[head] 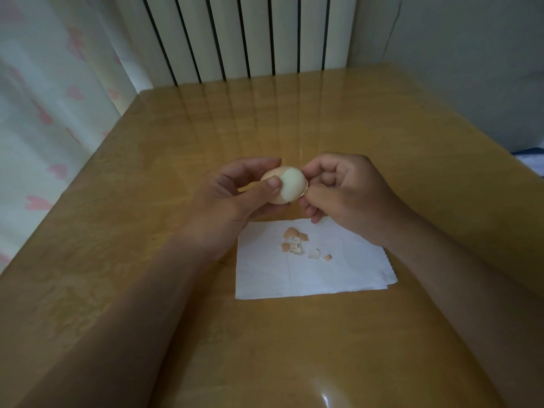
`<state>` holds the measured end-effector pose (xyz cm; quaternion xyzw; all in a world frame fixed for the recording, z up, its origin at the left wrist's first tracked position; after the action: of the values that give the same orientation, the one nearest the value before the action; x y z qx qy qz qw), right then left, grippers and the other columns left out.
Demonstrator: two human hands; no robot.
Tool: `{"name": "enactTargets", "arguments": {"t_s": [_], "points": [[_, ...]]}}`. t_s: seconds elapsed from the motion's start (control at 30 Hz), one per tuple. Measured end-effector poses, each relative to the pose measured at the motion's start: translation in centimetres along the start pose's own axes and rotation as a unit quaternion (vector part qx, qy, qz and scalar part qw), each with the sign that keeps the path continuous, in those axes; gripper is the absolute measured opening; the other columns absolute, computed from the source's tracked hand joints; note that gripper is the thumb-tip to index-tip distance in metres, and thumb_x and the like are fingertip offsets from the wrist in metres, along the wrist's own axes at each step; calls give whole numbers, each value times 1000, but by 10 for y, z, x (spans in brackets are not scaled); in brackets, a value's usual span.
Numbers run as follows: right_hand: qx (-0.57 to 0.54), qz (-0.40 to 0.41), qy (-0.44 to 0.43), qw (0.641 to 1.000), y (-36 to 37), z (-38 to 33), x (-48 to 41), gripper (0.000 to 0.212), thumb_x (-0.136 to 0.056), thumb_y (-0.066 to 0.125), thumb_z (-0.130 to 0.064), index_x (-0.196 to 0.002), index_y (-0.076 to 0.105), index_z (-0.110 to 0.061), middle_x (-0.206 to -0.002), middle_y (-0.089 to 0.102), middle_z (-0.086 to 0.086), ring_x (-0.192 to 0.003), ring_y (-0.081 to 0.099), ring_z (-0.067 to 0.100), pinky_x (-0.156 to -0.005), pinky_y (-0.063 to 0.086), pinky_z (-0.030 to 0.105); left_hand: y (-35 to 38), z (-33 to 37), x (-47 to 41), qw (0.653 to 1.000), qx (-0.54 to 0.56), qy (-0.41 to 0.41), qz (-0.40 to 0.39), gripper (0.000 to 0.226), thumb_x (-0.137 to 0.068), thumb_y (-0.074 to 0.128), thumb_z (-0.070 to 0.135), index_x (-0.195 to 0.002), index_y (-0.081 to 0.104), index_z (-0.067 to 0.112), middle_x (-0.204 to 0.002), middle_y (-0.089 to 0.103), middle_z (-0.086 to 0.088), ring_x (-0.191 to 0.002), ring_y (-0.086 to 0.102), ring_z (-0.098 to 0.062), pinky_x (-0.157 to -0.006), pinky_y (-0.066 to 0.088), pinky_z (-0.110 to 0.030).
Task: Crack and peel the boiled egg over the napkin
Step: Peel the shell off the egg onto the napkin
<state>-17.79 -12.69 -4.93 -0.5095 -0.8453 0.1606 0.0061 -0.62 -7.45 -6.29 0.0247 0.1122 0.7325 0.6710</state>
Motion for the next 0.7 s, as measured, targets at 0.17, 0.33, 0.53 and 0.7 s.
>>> {"name": "enactTargets", "arguments": {"t_s": [0.17,0.33,0.53,0.7], "points": [[-26,-7,18,999,0,3,-1,15,-86,59,2,-92,69,-7,-64,71,4,-60,67,17,-58,57,35,0,2,1,1000,1,-2,1,25,-82,70,16,-107,73,17,-113,73,-18,-105,72,-37,-79,62,-41],[-52,-17,34,998,1,2,-1,19,-87,56,5,-89,68,-10,-64,70,4,-59,66,18,-58,55,35,1,3,1,1000,2,-6,2,30,-81,73,24,-110,68,16,-107,75,-15,-104,72,-36,-79,62,-40],[-77,-20,51,996,2,2,-1,24,-89,53,9,-89,68,-9,-64,70,5,-60,65,20,-59,55,36,1,5,0,1000,2,-7,17,28,-82,66,23,-107,68,12,-98,78,-9,-98,74,-31,-80,63,-41],[-88,-9,70,994,2,4,-2,20,-88,57,10,-90,69,-6,-64,71,7,-60,66,21,-58,56,36,1,4,0,999,9,-28,17,33,-81,67,25,-110,67,9,-102,78,-9,-100,74,-30,-81,62,-37]]}}
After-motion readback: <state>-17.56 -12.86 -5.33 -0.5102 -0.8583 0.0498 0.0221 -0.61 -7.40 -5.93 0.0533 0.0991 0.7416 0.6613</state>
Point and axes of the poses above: each hand's wrist, its own x-axis away from the middle knuckle, its own y-axis out of the palm, z = x × y, the point moved 3 cm from there along -x, towards the middle knuckle
